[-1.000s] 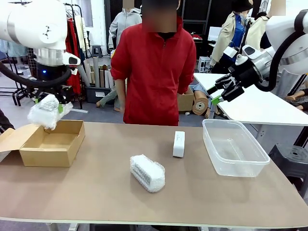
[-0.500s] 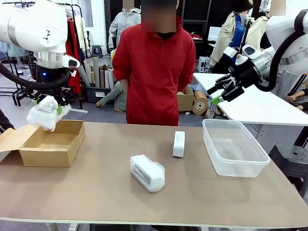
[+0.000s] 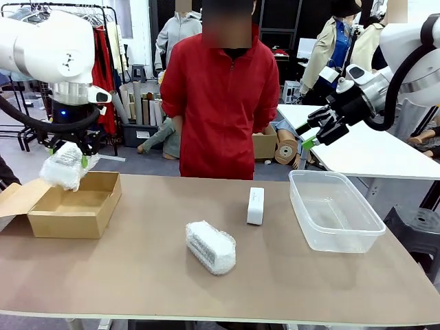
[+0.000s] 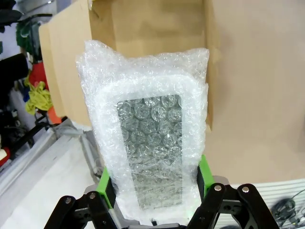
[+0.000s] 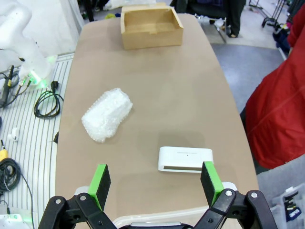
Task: Separate and place wrapped and unwrapped clocks.
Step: If the picked Digital clock is wrapped, place it in the Package Box ; if not, place it in the Organizing box.
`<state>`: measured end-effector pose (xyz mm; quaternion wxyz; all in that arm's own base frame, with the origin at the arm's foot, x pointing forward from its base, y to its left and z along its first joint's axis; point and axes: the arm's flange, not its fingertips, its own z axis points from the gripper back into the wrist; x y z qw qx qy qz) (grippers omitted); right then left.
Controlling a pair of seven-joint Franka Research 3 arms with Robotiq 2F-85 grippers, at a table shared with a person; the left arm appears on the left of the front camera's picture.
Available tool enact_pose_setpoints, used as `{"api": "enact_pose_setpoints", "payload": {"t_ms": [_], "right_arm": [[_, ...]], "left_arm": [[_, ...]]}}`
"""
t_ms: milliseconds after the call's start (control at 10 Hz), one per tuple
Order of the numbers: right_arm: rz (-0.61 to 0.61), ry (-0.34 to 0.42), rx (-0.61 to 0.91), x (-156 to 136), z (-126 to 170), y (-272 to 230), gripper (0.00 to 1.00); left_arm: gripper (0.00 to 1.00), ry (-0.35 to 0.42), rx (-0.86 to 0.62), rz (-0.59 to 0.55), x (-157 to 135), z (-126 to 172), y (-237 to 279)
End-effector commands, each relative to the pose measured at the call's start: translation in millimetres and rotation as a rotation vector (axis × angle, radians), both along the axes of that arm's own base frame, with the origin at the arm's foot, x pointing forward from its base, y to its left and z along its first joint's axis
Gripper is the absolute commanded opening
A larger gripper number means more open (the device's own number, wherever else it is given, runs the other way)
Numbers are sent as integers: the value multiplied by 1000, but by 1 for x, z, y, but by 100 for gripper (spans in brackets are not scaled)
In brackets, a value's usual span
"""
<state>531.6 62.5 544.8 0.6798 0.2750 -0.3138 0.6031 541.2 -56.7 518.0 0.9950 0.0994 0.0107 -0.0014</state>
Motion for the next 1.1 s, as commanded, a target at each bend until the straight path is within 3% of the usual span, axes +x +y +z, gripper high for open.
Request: {"api": "enact_pose_setpoints", "payload": {"t_ms": [0, 400, 1000], "right_arm": [[3, -4, -3, 0, 2, 0, 100], [3, -4, -3, 0, 2, 0, 100], [3, -4, -3, 0, 2, 0, 100]], "left_arm": [[0, -56, 4, 0, 12, -10, 15], [0, -18, 3, -10, 41, -64, 57], [0, -21, 16, -11, 54, -113, 62]]}}
